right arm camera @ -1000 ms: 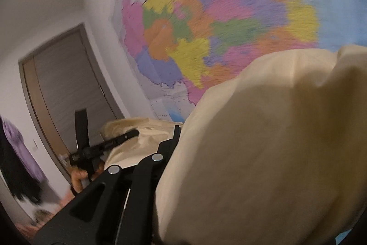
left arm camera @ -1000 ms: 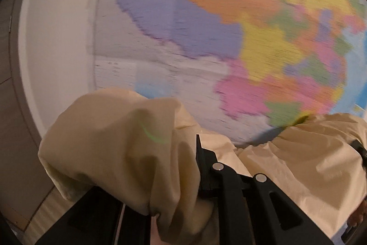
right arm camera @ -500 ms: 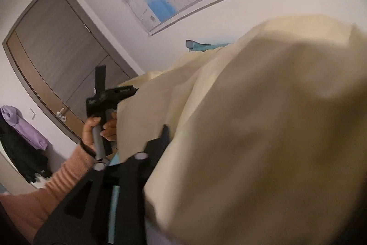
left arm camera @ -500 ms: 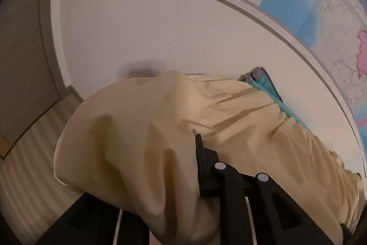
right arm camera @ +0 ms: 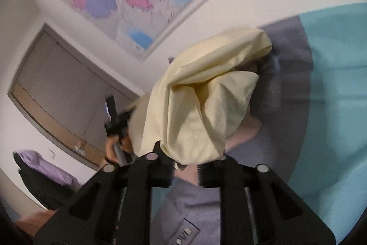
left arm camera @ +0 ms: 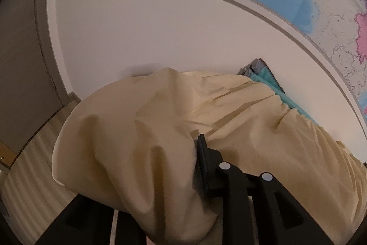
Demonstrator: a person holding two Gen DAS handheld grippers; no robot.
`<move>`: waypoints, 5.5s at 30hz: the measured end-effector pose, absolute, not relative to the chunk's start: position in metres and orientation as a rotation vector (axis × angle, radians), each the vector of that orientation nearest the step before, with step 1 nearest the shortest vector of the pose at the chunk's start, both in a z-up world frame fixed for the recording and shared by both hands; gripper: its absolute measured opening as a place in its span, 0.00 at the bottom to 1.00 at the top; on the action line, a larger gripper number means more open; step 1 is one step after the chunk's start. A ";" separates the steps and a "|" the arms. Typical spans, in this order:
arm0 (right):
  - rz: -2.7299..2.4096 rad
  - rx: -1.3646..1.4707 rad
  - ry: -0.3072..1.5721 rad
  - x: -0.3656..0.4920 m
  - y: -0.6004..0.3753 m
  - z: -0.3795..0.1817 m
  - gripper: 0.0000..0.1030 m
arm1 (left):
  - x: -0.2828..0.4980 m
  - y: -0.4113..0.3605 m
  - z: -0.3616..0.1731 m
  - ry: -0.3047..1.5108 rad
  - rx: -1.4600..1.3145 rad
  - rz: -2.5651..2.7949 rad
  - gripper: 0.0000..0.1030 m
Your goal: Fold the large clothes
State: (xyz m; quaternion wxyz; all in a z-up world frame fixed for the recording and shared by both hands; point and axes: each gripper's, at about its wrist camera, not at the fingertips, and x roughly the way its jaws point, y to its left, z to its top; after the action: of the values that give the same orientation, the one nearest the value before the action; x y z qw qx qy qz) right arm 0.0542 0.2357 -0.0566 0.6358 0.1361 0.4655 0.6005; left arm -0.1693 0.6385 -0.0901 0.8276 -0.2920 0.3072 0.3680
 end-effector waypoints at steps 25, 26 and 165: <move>1.182 -0.016 0.799 0.025 0.215 0.018 0.61 | -0.214 0.512 -0.022 0.607 -0.266 0.690 0.71; 1.210 -0.029 0.780 0.023 0.228 0.022 0.61 | -0.207 0.505 -0.022 0.610 -0.264 0.650 0.71; 1.208 -0.177 0.576 -0.105 0.162 -0.005 0.95 | -0.215 0.249 -0.025 0.561 -0.197 0.757 0.93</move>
State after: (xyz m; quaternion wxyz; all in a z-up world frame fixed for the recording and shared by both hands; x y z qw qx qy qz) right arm -0.1052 0.1622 -0.0050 0.7809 -0.0818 0.2665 0.5591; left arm -0.2151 0.2487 -0.0246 0.8863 -0.0947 0.2700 0.3641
